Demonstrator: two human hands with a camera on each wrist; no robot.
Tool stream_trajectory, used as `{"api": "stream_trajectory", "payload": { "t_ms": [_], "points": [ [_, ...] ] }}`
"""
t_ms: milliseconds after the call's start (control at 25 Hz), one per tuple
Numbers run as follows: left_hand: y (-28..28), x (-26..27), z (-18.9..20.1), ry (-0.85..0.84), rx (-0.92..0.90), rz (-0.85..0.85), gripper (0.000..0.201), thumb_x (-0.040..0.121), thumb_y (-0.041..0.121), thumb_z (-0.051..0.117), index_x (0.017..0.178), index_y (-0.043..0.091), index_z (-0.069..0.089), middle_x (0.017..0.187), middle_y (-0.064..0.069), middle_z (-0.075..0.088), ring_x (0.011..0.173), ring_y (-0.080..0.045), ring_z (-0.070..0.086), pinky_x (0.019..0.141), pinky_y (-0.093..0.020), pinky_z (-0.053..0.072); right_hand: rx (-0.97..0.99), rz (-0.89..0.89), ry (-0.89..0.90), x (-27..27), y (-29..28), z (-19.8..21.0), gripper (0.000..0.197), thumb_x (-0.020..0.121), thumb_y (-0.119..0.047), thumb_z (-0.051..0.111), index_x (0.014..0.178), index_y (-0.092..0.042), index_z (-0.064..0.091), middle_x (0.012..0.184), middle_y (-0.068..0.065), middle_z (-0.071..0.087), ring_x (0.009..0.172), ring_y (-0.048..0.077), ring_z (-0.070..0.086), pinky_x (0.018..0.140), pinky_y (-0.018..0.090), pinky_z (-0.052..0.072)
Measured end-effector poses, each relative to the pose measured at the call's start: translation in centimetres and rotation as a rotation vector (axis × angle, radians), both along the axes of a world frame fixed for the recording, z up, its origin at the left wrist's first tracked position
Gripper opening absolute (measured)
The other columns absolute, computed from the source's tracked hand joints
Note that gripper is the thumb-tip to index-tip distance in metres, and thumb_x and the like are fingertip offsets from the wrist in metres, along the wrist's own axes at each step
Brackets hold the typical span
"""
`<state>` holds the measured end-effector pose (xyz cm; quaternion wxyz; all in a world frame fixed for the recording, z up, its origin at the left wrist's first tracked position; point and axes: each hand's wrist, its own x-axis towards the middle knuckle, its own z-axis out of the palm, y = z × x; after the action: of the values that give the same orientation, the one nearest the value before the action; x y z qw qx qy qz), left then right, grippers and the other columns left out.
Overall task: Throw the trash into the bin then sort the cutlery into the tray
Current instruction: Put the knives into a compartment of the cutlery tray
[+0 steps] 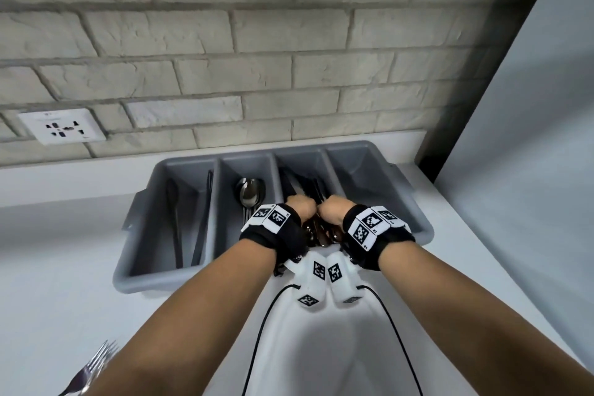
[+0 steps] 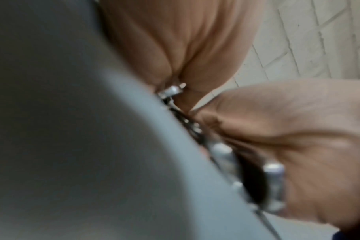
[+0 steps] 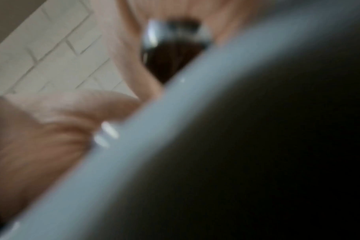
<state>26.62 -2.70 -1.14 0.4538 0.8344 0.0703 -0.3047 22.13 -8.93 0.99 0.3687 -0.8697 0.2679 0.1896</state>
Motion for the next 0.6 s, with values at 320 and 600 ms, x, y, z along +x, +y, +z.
{"api": "stream_trajectory", "payload": {
  "t_ms": [320, 600],
  "points": [
    [-0.2, -0.7, -0.2, -0.069, 0.13, -0.132, 0.04, 0.1, 0.006, 0.031, 0.134, -0.009, 0.047, 0.143, -0.024, 0.046, 0.134, -0.032, 0.043, 0.106, -0.031, 0.033, -0.086, 0.032, -0.003, 0.0, 0.1, -1.9, 0.039, 0.099, -0.007, 0.035, 0.135, 0.004, 0.046, 0.141, 0.02, 0.048, 0.129, 0.03, 0.048, 0.102, 0.03, 0.038],
    [0.0, -0.7, 0.4, -0.166, 0.2, -0.221, 0.04, 0.1, 0.005, 0.028, 0.133, -0.009, 0.046, 0.142, -0.025, 0.046, 0.132, -0.033, 0.044, 0.106, -0.032, 0.033, -0.16, 0.122, -0.031, 0.3, 0.0, -3.2, 0.035, 0.098, -0.008, 0.04, 0.127, 0.006, 0.052, 0.135, 0.021, 0.054, 0.126, 0.032, 0.051, 0.101, 0.033, 0.041]
  ]
}}
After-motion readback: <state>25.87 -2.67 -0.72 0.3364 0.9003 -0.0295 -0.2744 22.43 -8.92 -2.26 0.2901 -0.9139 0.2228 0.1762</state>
